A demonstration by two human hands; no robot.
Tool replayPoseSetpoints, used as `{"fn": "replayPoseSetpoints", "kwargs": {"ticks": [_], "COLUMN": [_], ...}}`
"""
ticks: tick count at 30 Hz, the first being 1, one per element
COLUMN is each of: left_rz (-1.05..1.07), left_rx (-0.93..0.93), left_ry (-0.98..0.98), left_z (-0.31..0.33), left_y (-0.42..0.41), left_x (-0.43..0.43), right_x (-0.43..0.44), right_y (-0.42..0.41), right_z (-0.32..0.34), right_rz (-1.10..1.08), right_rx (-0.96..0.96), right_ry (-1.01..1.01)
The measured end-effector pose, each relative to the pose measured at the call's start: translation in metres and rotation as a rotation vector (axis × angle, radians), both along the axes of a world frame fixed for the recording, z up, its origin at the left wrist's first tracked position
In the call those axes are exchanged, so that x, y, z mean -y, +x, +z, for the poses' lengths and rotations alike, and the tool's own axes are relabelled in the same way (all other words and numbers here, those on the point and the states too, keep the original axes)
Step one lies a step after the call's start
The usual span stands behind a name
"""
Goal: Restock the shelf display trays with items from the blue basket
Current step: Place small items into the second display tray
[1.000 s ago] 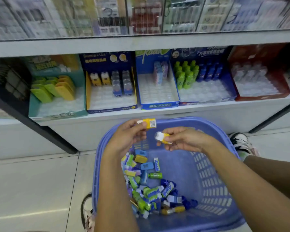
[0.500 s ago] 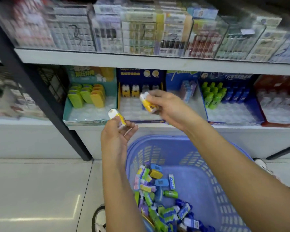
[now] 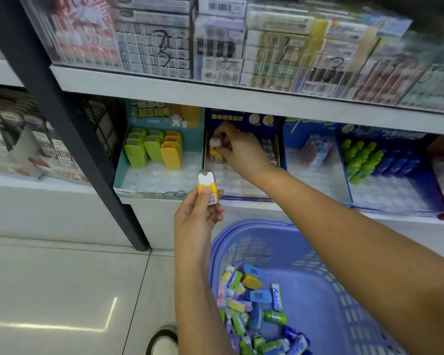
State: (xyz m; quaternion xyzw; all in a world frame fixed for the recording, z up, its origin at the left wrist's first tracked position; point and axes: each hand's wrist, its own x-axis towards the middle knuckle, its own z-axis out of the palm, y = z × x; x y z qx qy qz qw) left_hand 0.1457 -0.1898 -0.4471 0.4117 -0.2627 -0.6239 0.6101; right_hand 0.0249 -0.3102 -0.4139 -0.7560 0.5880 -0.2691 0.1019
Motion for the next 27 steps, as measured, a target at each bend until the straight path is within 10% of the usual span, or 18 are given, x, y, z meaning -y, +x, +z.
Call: {"fn": "replayPoseSetpoints", "kwargs": {"ticks": [16,23,27], "left_rz": [0.031,0.232,0.197], "left_rx": [0.158,0.477,0.615], "left_ry": [-0.027,-0.171,-0.240], "left_z": [-0.002,0.012,0.017], "left_y": [-0.014,-0.033,-0.041], "left_x": [0.001,0.011,0.016], "right_x": [0.006,-0.054,-0.053], "right_y": [0.010,-0.009,-0.026], "right_z": [0.049,0.066,0.063], "right_rz": [-0.006,0.013,-0.061], "right_rx": [-0.307,0.375,0.320], "right_ry": [0.273,0.522,0.419]}}
